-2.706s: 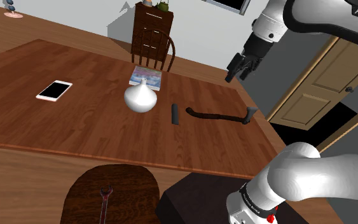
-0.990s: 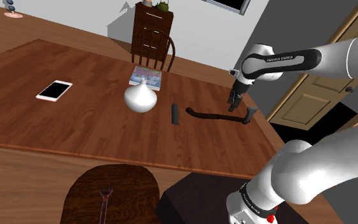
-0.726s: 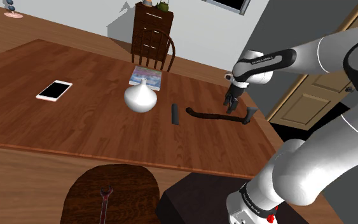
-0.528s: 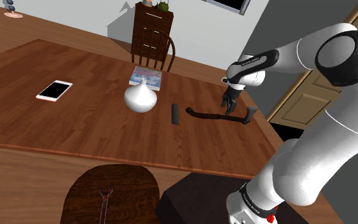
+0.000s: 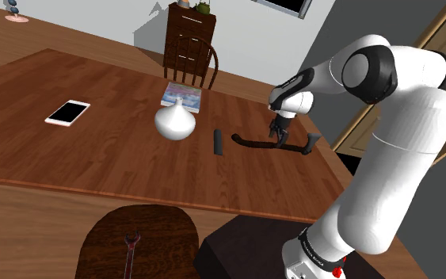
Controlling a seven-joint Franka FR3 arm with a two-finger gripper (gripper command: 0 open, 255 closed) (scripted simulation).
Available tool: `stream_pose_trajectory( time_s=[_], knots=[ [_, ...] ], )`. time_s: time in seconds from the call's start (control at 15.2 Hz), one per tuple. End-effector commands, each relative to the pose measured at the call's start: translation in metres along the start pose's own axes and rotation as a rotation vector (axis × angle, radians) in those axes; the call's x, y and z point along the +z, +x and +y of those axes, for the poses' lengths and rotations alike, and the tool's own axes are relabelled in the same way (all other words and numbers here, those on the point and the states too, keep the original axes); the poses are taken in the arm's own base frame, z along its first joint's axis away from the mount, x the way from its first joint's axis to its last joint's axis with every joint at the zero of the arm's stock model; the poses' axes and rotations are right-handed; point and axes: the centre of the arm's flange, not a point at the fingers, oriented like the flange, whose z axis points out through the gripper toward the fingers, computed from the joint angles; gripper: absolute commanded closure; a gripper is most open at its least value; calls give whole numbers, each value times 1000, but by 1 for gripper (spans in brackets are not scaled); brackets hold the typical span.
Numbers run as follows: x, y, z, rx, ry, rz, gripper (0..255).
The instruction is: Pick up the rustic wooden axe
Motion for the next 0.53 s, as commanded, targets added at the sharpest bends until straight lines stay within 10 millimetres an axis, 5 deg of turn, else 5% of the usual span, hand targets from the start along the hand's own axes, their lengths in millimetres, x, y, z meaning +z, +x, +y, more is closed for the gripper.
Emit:
stream_pose_trajectory(
  time_s=[0.0, 0.26, 0.33, 0.46],
  knots=[
    [11, 0, 2, -1, 0, 0, 0],
    [24, 1, 3, -1, 0, 0, 0],
    [24, 1, 3, -1, 0, 0, 255],
    [24, 1, 3, -1, 0, 0, 255]
  ],
)
